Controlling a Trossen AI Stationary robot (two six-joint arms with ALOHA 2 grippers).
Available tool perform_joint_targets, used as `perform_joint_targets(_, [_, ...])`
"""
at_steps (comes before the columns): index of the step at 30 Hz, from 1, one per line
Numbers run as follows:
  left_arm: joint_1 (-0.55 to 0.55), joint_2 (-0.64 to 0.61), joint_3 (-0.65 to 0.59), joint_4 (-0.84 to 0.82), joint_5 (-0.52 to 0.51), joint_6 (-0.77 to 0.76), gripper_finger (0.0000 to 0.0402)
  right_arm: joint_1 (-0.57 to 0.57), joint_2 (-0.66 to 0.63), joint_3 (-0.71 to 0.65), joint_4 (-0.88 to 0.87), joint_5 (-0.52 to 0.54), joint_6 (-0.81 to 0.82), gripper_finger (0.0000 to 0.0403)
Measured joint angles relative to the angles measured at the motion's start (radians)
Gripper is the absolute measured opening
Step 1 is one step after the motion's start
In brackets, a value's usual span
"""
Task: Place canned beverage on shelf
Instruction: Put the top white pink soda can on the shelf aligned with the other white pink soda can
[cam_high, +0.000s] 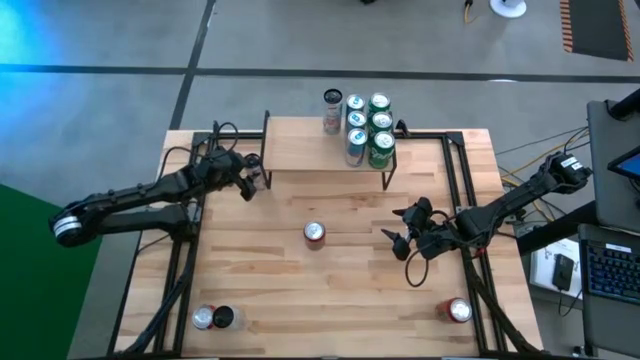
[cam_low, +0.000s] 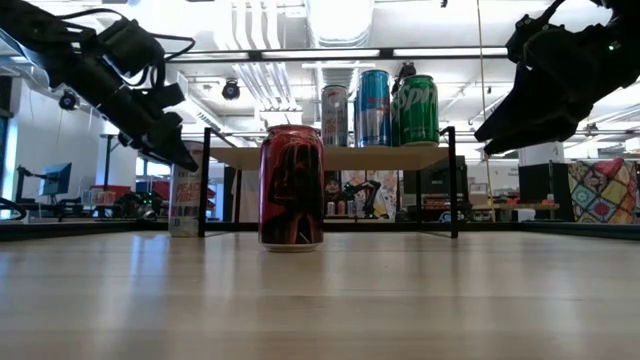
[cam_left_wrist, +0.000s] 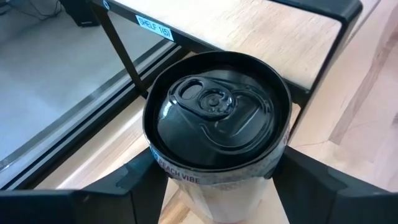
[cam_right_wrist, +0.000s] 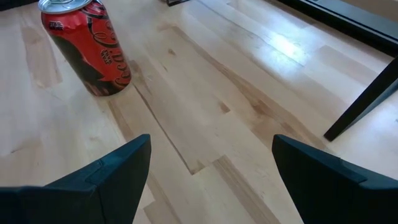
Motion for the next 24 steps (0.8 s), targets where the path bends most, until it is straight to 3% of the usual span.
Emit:
perform_joint_targets(9, [-0.003, -0.080, 0.042, -0.132, 0.000, -0.054, 0.0242, 0.000, 0.000, 0.000, -0.001, 0.000, 0.013, 0.0325])
perform_joint_targets(18, [-0.015, -0.130, 0.240, -0.320, -0.006, -0.117, 0.0241, 0.000, 0.000, -0.002, -0.006, 0.002, 0.001, 0.0325])
perform_joint_targets(24, [-0.015, -0.107, 0.389, -0.460, -0.007, -0.054, 0.0240, 0.000, 0.000, -0.010, -0.007, 0.003, -0.002, 0.0325])
